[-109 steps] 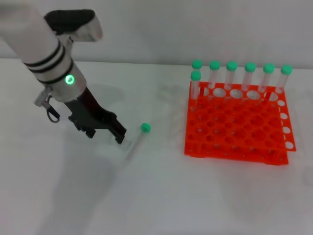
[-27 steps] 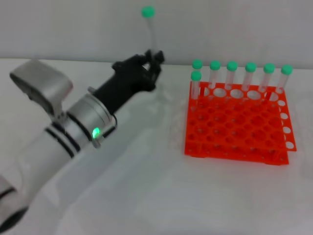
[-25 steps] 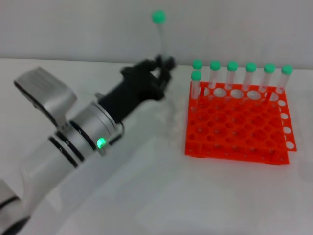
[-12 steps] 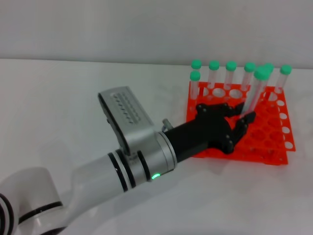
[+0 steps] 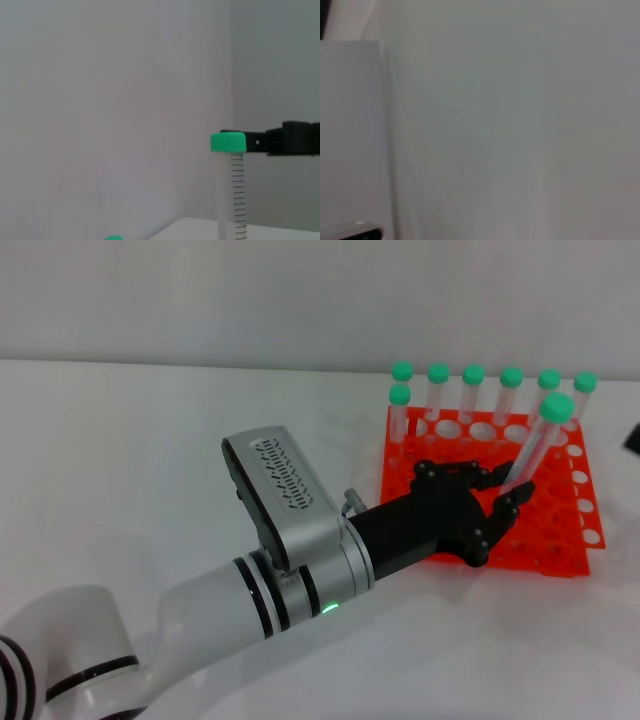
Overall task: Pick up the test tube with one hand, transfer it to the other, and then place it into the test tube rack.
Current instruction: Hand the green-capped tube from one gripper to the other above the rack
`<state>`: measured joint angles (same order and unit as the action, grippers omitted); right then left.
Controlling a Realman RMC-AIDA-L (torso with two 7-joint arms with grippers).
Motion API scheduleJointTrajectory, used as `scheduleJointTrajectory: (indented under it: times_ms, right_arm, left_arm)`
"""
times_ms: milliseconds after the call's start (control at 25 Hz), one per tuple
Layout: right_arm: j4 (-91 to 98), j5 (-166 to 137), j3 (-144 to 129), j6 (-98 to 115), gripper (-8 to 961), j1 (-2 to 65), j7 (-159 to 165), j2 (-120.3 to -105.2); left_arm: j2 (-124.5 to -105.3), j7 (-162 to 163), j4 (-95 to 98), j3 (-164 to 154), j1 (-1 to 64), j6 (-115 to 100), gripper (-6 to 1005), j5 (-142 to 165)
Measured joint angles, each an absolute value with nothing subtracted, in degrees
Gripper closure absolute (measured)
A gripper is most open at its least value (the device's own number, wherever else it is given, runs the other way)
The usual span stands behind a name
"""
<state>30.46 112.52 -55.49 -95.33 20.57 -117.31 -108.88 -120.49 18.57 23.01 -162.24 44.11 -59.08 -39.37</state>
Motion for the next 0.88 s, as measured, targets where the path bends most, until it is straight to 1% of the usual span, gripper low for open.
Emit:
scheduleJointTrajectory:
  times_ms: [120, 280, 480, 840, 880]
  right_arm:
    - [30.8, 110.4, -55.3, -93.7, 155, 22.4, -116.7, -110.35]
    - [30.7, 108.8, -55.6, -90.5, 166, 24.1, -114.9, -111.80]
    - [30.4, 105.8, -55.7, -90.2, 181, 26.6, -111.7, -112.17]
    - [30.4, 104.3, -56.0, -89.9, 207, 27.5, -110.4, -112.50]
    - [30.4, 104.3, -56.0, -90.0, 245, 27.5, -110.4, -112.68]
  left_arm:
    - [-120.49, 18.1, 23.0, -162.2, 44.0, -59.1, 723, -39.5]
    - [-120.50, 18.0, 23.0, -162.2, 44.1, -59.1, 717, -39.4]
    - [-120.50, 17.8, 22.7, -161.4, 43.8, -58.4, 709, -39.8]
    - [-120.50, 17.8, 22.7, -161.4, 43.9, -57.7, 696, -39.7]
    - [-120.50, 17.8, 22.7, -161.4, 43.9, -57.7, 694, -39.7]
